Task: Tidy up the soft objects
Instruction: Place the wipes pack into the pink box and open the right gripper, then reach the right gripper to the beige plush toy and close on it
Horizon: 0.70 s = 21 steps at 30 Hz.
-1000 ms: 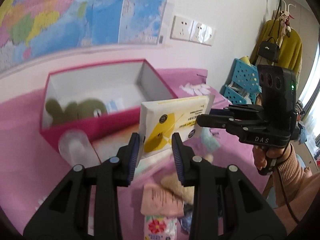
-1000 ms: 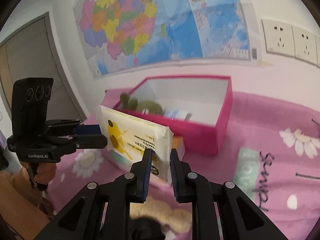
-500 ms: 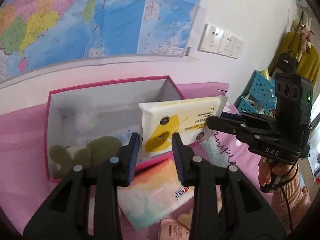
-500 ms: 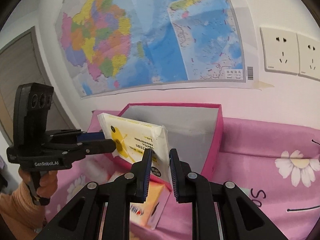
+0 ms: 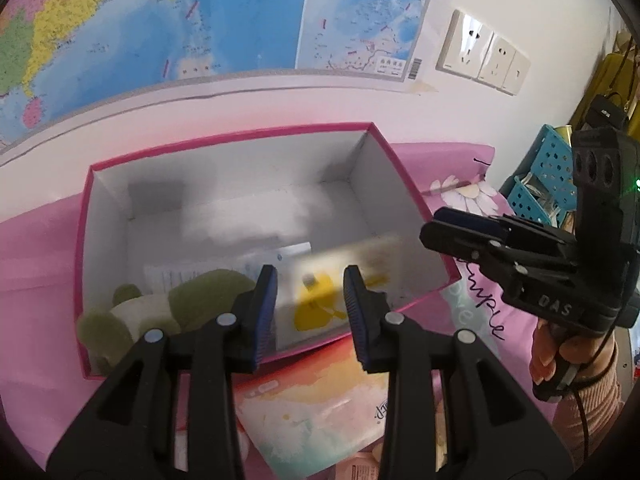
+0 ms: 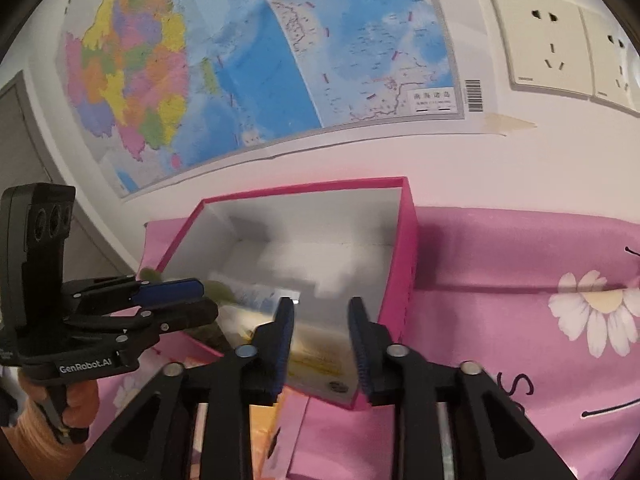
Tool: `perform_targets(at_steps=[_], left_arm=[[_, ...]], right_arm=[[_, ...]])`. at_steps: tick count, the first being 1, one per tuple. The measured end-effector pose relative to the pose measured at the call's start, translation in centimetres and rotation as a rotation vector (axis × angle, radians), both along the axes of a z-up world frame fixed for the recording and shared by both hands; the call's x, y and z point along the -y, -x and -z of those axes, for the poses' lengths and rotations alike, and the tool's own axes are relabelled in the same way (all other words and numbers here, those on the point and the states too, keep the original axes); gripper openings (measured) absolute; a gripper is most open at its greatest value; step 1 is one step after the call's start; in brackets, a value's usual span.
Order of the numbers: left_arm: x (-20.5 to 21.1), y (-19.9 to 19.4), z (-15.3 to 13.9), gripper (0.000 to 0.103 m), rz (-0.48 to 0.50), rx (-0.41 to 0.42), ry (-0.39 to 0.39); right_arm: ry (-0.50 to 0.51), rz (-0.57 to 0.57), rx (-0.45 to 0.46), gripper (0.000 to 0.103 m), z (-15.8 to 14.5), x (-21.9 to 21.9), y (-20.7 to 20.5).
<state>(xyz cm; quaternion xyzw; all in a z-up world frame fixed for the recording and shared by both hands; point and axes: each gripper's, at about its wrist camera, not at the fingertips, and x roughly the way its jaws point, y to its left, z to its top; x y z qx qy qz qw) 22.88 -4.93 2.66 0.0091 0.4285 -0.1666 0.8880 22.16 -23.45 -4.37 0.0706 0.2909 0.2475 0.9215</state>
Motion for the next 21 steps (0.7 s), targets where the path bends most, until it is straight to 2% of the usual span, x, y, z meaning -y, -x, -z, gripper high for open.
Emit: perform_targets(at_steps=[3, 8, 11, 12, 15, 21], left_arm=[[0.0, 0.8, -0.2, 0.036, -0.003, 0.029, -0.009], [-0.2, 2.7, -0.8, 0.036, 0.017, 0.079, -0.009], [-0.3, 4.7, -1.4, 0.04, 0.049, 0.123, 0.005], [-0.4, 5.5, -1.6, 0.044, 0.064, 0.139, 0.011], [-0.6, 7.9, -2.1, 0.046, 0.106, 0.179, 0.027], [-0.6, 11.6, -1.7, 0.046, 0.18, 0.178, 0.061]], right_arm=[[0.004, 0.016, 0.021, 0.038, 0.1, 0.2, 0.6], [-0.011, -0.004, 0.037, 0.038, 0.3, 0.7, 2.1], [-0.03, -0.024, 0.047, 0.04, 0.3, 1.1, 3.6], [-0.037, -0.034, 0.051, 0.042, 0.3, 1.3, 4.3], [-0.054, -0.065, 0.058, 0.048, 0.3, 1.7, 6.2], [-0.052, -0.124, 0.052, 0.049, 0.9, 2.0, 10.2]])
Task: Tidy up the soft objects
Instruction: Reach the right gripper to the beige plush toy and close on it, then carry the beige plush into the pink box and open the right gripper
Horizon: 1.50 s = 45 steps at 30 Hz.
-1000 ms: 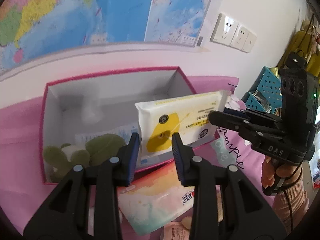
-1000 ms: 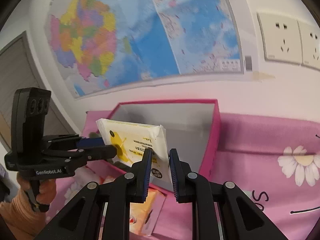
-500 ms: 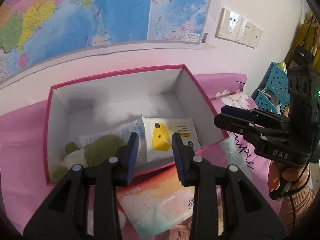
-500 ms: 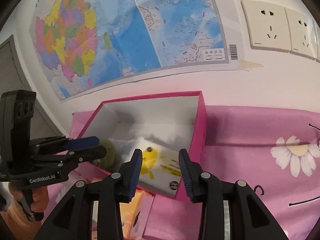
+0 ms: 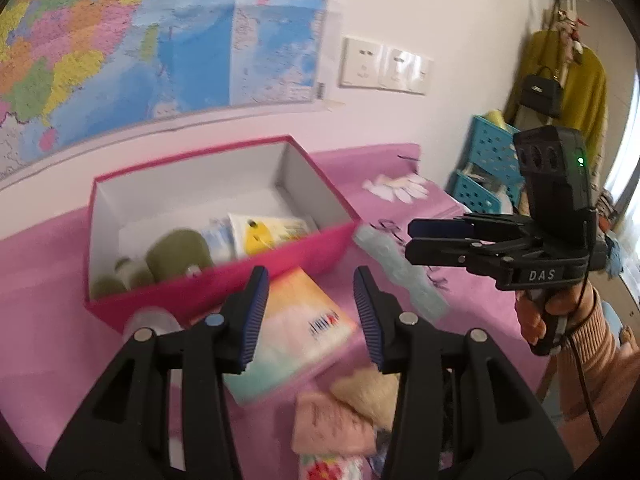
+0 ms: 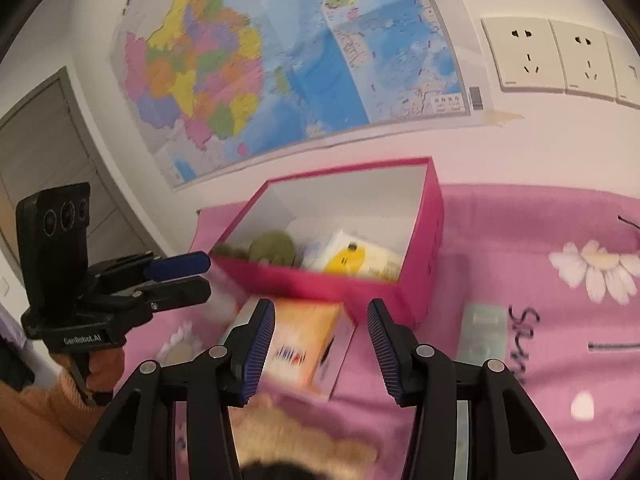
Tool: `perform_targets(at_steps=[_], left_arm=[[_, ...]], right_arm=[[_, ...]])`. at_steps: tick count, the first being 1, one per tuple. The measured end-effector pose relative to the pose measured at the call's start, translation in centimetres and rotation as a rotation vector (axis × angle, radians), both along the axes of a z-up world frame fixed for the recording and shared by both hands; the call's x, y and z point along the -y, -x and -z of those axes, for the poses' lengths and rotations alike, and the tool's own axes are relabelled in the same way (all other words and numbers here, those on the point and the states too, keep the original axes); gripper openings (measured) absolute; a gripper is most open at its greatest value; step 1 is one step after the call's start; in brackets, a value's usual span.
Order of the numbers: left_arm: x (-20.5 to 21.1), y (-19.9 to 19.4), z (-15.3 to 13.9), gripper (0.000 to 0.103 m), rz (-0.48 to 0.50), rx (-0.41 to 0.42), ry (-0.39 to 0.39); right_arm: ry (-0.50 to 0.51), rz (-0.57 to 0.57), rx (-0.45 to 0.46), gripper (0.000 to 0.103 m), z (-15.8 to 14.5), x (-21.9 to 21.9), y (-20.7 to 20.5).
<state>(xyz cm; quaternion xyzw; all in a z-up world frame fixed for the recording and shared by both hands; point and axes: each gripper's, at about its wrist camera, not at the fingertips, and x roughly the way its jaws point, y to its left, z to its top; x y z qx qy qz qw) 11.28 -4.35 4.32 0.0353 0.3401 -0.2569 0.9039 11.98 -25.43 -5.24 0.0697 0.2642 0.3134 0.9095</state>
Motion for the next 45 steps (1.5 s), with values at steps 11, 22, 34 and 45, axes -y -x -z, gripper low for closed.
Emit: perform_targets(at_steps=[11, 22, 34, 45], left_arm=[[1.0, 4.1, 5.6, 0.047, 0.09, -0.158, -0.002], [1.8, 3.5, 9.5, 0.046, 0.127, -0.328, 0.055], [2.0, 2.7, 9.8, 0.037, 0.105, -0.362, 0.086], [2.0, 2.9, 3.8, 0.037, 0.113, -0.178, 0.074]], right_arm=[[0.006, 0.037, -0.229, 0.049, 7.6, 2.3, 2.3], [-0.106, -0.003, -0.319, 0.049, 10.7, 2.5, 2.1], [-0.047, -0.011, -0.232, 0.014, 9.8, 1.5, 3.6], [-0.026, 0.008, -0.07, 0.014, 3.8, 1.7, 4.3]])
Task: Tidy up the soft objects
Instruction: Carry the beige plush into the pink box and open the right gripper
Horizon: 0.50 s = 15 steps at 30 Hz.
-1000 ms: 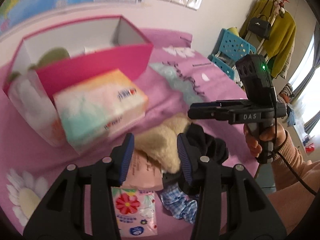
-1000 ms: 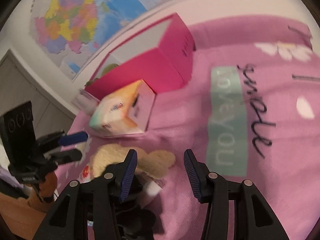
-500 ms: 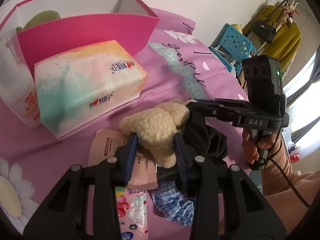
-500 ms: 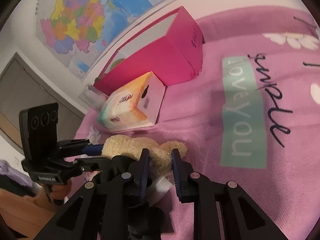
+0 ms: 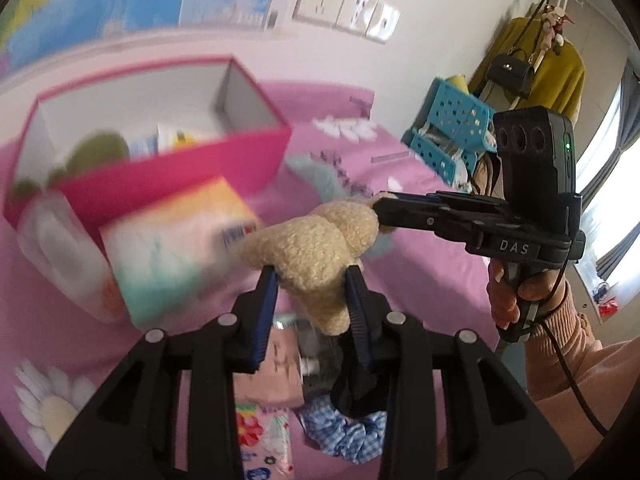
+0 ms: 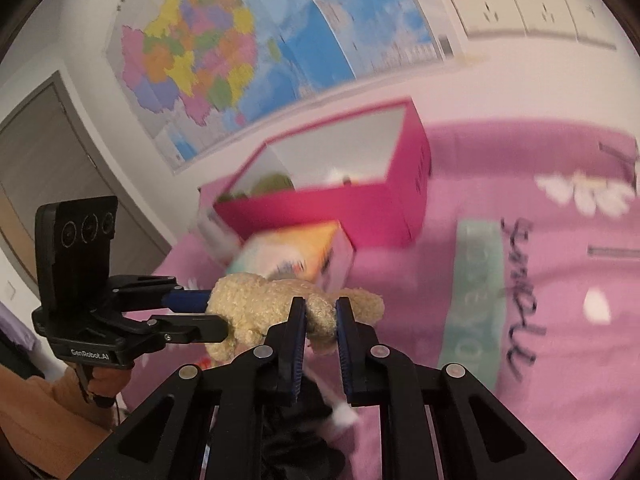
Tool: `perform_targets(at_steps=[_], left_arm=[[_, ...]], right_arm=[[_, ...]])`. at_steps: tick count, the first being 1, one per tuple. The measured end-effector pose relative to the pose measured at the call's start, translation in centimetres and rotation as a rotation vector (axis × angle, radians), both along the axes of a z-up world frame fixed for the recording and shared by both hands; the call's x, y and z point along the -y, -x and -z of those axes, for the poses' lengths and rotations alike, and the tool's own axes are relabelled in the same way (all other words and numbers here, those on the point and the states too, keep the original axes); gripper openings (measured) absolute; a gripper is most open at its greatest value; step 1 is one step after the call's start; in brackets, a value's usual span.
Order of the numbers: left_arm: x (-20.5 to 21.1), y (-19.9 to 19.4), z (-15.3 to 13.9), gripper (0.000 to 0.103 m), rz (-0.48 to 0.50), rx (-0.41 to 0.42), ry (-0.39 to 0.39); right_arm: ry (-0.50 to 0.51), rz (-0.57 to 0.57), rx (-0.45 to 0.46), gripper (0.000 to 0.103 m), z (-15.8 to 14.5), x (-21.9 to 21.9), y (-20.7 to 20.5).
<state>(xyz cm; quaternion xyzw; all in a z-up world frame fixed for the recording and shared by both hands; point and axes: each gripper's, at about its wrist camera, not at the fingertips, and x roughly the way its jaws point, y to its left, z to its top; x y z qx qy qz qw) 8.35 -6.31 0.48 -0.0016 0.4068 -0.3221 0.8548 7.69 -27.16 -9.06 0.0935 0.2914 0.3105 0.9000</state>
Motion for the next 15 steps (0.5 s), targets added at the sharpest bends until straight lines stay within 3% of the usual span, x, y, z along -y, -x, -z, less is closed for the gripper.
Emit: perform_targets(at_steps=[8, 15], left_arm=[[-0.5, -3.0, -3.8, 0.037, -0.053, 0.117, -0.048], [-1.0, -6.9, -4.9, 0.037, -0.115, 0.149, -0.098]], right_arm=[[0.013, 0.001, 0.127, 0.014, -4.8, -1.2, -2.1], [0.009, 0.001, 0.171, 0.014, -7.2, -2.7, -5.6]])
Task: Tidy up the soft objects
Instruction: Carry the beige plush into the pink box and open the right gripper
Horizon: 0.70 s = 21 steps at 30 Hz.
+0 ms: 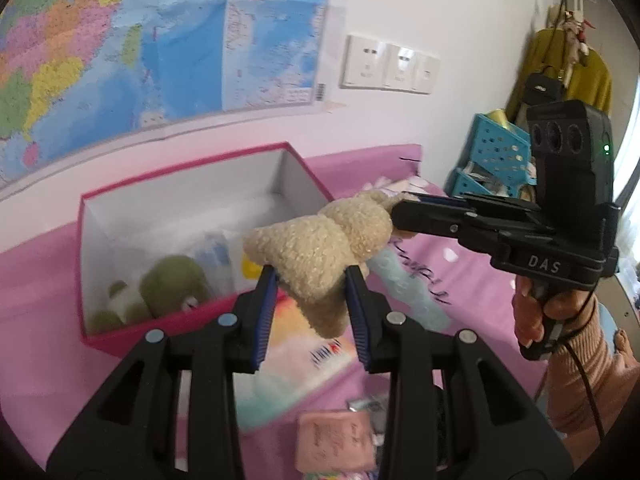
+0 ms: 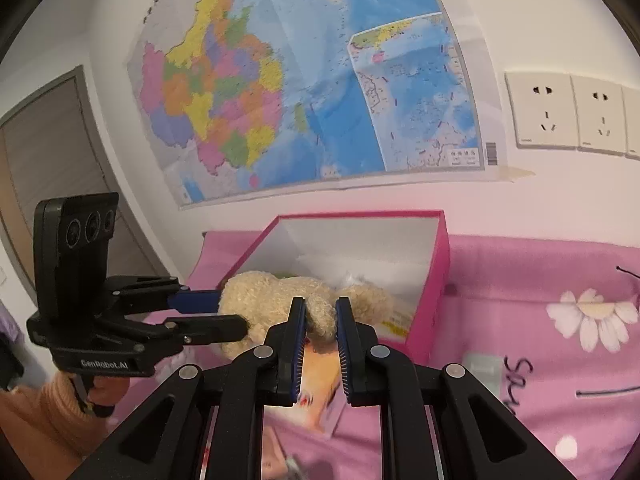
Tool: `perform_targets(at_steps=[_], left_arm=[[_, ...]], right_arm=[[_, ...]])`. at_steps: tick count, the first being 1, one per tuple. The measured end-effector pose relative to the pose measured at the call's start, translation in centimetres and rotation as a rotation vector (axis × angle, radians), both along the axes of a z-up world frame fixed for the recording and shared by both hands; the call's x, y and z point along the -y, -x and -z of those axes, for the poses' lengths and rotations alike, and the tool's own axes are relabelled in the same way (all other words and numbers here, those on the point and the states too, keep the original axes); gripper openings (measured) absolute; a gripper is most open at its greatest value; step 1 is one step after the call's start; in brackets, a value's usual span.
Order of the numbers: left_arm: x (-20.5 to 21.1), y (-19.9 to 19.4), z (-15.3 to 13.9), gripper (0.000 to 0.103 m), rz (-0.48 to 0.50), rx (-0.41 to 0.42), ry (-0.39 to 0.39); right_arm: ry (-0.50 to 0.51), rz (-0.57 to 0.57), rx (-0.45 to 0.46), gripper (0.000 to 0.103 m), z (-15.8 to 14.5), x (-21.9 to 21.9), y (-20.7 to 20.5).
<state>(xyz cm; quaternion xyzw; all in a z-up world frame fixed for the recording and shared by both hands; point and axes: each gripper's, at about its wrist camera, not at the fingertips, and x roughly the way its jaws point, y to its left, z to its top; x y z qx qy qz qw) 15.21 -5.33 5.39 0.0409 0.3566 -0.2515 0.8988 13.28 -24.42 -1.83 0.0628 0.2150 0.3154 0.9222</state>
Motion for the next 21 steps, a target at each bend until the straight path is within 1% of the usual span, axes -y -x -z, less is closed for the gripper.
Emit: perform_targets(at_steps=[6, 13, 16, 18, 19, 21], left_arm=[[0.0, -2.9, 0.7, 0.037, -0.04, -0.015, -0.045], [0.5, -5.3, 2.3, 0.037, -0.069, -0.044, -0.097], [0.9, -6.0, 3.1, 0.037, -0.104, -0.04, -0.143], [1.0, -5.9, 3.3, 0.037, -0.124, -0.026, -0.169], [0.9, -5.7, 3.3, 0.037, -0.13, -0.019, -0.168], [0.5, -5.2, 3.3, 0.037, -0.134, -0.011, -0.151]], right_arm=[[0.027, 0.024, -0.004, 0.014, -0.2, -1.1, -2.9], [0.086, 0.064, -0.041, 0.014, 1.5, -2.0, -5.8], [0.128, 0.085, -0.044, 0.014, 2.1, -2.5, -6.5], [0.177, 0.123, -0.047, 0.018, 2.6, -2.9, -6.9], [0.201, 0.147, -0.047, 0.02, 2.8, -3.1, -6.9], [0.198, 0.169, -0.044, 0.03, 3.0, -2.7, -6.6]])
